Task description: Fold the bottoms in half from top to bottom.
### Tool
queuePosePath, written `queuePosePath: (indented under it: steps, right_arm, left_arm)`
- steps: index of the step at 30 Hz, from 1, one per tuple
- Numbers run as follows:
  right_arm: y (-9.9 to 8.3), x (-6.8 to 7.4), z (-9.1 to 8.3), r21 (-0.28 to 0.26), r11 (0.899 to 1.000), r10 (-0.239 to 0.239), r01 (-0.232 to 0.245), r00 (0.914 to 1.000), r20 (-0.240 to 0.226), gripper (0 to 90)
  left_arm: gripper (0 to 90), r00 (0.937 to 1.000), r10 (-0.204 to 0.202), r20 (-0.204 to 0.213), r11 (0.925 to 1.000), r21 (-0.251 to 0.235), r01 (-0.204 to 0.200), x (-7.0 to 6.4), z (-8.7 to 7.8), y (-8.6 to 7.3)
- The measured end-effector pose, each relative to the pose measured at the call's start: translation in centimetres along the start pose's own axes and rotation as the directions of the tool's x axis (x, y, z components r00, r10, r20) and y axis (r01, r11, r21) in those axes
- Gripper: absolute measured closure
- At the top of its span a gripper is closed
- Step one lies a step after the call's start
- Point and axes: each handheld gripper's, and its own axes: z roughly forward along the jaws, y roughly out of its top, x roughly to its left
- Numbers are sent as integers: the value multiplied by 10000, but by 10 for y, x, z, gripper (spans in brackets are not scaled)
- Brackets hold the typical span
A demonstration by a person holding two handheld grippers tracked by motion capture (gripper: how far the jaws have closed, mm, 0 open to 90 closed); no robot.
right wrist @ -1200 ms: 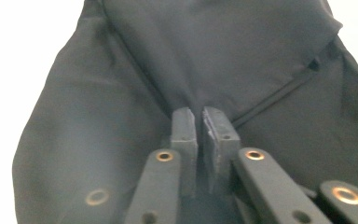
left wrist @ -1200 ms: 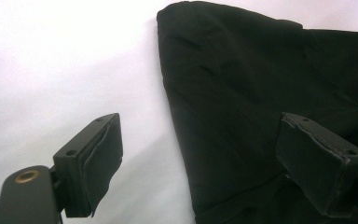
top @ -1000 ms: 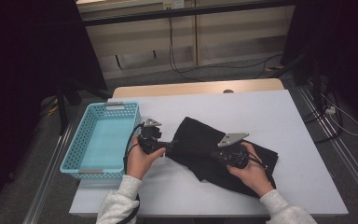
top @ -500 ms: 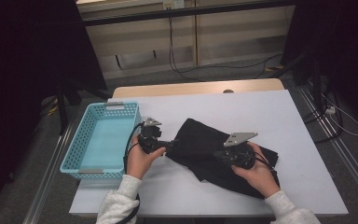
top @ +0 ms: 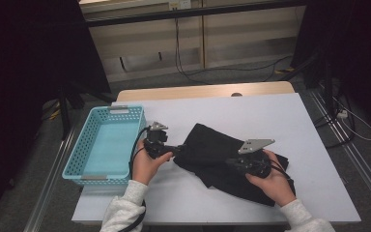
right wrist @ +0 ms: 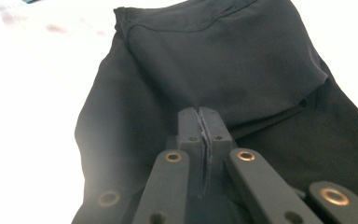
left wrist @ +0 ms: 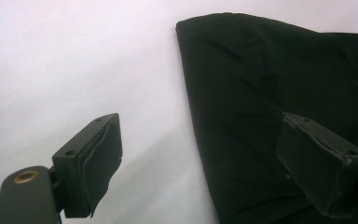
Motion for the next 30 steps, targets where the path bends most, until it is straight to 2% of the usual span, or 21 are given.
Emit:
queuePosePath:
  steps: [1, 5, 15, 30]
  right_arm:
    - [0, 0, 0, 8, 10000, 4, -4, 10000, 6, 892]
    - [-3, 0, -3, 9, 10000, 44, -44, 10000, 36, 892]
    - [-8, -3, -11, -103, 9994, 332, -332, 9994, 41, 892]
    - [-15, -2, -21, -57, 9994, 340, -340, 9994, 73, 892]
  left_arm:
    - [146, 9999, 102, 17, 9999, 124, -102, 0, -1, 1]
    - [145, 10000, 52, 9, 10000, -27, -52, -1, 2, 2]
    - [143, 9999, 125, 42, 9999, 110, -126, 0, 3, 4]
    - [142, 9999, 108, 135, 9999, 45, -108, -2, 5, 6]
